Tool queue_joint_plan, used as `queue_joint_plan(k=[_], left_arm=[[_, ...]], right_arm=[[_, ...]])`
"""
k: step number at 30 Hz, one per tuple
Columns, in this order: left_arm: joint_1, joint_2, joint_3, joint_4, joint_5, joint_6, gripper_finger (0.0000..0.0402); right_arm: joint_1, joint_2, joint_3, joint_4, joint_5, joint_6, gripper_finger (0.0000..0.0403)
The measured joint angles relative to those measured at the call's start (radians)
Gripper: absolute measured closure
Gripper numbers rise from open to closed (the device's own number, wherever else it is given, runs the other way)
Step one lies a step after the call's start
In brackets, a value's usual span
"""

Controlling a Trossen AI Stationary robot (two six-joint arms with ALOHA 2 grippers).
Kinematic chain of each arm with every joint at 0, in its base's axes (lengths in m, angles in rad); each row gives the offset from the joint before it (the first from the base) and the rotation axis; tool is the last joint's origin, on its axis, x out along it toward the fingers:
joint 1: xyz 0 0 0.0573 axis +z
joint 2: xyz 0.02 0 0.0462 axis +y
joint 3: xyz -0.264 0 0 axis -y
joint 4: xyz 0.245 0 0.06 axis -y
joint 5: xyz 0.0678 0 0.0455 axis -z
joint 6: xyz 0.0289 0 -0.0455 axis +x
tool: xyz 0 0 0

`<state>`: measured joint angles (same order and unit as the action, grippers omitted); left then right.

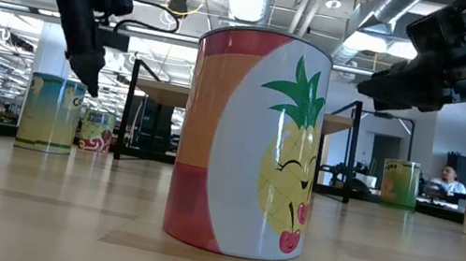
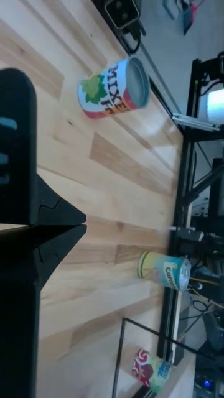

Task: Pick and place cans onto a shelf
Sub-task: Put the canned spaghetti sauce on the shelf

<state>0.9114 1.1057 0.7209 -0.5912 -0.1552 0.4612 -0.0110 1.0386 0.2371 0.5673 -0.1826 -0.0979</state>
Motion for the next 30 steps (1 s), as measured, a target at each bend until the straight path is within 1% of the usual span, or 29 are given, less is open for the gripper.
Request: queue_joint_plan(k=[4,8,14,18,22,25,28,30], left_arm=[[0.004,-0.001,-0.034,0.057,0.006,0.05,0.0391],[0.012,0.0,-0.057,0.083,-0.002,0.12,0.036],[0.021,0.026,-0.058,0.122,-0.01,0.172,0.0306],[0.021,0.072,-0.058,0.16,-0.016,0.188,0.0289],[0.021,0.134,-0.058,0.195,-0.029,0.197,0.0288],[0.021,0.179,-0.056,0.216,-0.074,0.209,0.0291],[0.02,0.201,-0.054,0.229,-0.119,0.211,0.0318],[0.02,0.2,-0.052,0.227,-0.13,0.221,0.0351]], right_arm=[[-0.004,0.0,0.0,0.007,0.0,0.0,0.0392],[-0.015,0.0,0.0,0.009,0.001,0.0,0.0392],[-0.025,0.0,0.0,0.009,0.001,0.001,0.0392],[-0.024,0.0,0.0,0.009,0.002,0.001,0.0392],[-0.024,0.0,0.0,0.009,0.004,0.001,0.0392],[-0.025,0.0,0.0,0.008,0.004,0.001,0.0392],[-0.024,0.0,0.0,0.008,0.005,-0.002,0.0392],[-0.024,0.0,0.0,0.008,0.009,-0.004,0.0392]])
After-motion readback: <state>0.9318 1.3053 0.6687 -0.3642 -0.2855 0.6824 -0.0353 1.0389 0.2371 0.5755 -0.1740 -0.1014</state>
